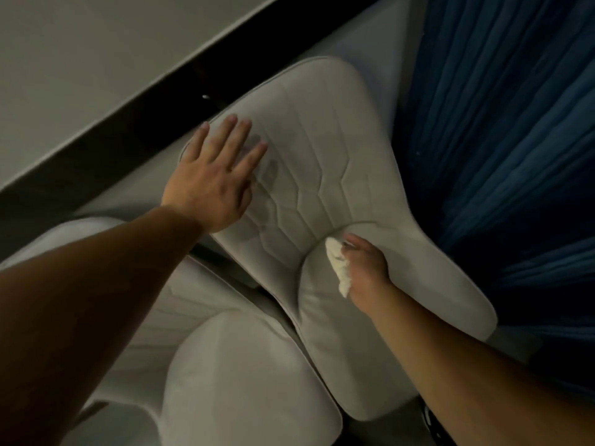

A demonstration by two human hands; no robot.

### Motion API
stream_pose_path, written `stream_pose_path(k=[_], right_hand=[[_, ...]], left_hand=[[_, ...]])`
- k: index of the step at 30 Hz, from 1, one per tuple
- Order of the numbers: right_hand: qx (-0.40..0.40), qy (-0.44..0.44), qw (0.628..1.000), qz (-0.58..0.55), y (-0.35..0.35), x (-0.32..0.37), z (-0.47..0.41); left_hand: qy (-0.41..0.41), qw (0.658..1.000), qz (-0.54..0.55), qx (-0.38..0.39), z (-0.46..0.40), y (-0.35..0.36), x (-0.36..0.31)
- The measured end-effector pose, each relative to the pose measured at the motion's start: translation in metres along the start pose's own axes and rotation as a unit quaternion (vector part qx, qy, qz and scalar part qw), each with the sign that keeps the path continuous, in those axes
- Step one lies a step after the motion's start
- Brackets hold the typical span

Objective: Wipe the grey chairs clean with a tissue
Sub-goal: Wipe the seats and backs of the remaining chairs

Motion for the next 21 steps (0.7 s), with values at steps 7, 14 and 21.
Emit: stream_pose_path(k=[7,14,21], right_hand=[[-0.097,-0.145,0.974,-0.144,0.078,0.035,-0.007],[-0.101,-0.325,0.928,-0.154,0.142,0.068,0.012],[-0.076,-0.416,0.906,-0.020,0.205,0.047,0.008]], left_hand=[[0.085,0.996,-0.017,-0.021,-0.020,0.041,0.020],[0.122,0.989,0.004,-0.077,-0.017,0.047,0.029],[0.170,0.949,0.129,-0.234,-0.003,0.030,0.040]])
Point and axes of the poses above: each hand's wrist, its own z-axis away from the middle knuckle, its own y-axis out of the palm, x = y × z, the point moved 9 cm from there along -z, towards the middle knuckle, and after that the axes turned 1 degree about -z, right-handed, at the moved point
